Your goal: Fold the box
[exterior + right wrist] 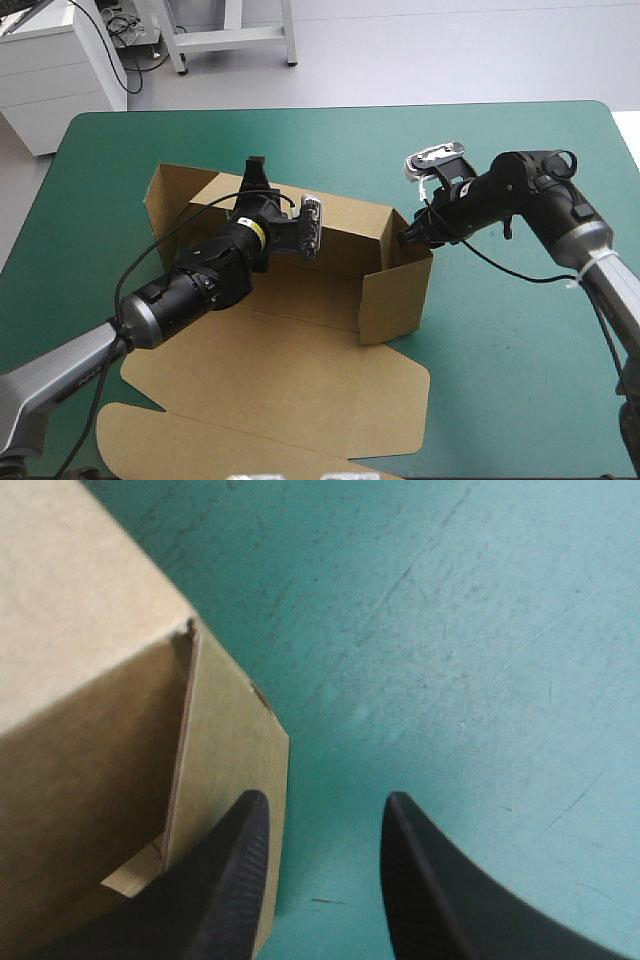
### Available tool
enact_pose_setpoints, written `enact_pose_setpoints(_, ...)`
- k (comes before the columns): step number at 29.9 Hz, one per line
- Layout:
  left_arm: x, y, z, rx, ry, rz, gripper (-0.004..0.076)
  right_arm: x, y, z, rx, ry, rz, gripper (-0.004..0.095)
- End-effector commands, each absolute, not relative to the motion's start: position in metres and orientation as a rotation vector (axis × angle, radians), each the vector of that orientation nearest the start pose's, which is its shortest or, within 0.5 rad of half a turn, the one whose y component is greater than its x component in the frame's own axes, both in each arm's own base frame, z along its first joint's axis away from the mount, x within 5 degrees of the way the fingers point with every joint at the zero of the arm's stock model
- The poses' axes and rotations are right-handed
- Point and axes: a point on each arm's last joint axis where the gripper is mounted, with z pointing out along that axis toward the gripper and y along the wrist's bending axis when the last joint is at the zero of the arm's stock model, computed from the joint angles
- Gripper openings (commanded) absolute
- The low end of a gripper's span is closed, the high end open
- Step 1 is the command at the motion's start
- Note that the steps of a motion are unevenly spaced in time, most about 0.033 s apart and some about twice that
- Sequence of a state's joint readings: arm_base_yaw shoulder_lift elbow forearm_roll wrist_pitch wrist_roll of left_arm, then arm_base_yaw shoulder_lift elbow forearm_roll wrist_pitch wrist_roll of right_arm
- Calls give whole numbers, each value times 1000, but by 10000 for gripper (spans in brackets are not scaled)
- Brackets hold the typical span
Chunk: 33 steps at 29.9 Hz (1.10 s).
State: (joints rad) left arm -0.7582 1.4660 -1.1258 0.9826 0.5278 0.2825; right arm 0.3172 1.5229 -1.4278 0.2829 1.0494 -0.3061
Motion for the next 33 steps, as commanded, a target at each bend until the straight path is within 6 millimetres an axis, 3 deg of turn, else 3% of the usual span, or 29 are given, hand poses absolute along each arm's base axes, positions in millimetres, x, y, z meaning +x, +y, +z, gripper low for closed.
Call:
enact_pose_setpoints(1,258,-197,328,1578,1465,635,-8,274,117,379,-682,2387,439,340)
enact_pose_setpoints(11,258,-199,328,1576,1448,621,-8,248,118,360,-644,2340,575,339)
enact_pose_setpoints(22,258,-201,329,1574,1429,607,-8,228,161,354,-796,2269,627,337)
enact_pose_setpoints(28,258,-202,329,1573,1427,601,-8,223,174,357,-747,2255,657,337)
enact_pose_setpoints(33,259,-204,330,1544,1430,569,-8,224,175,354,-603,2301,522,336)
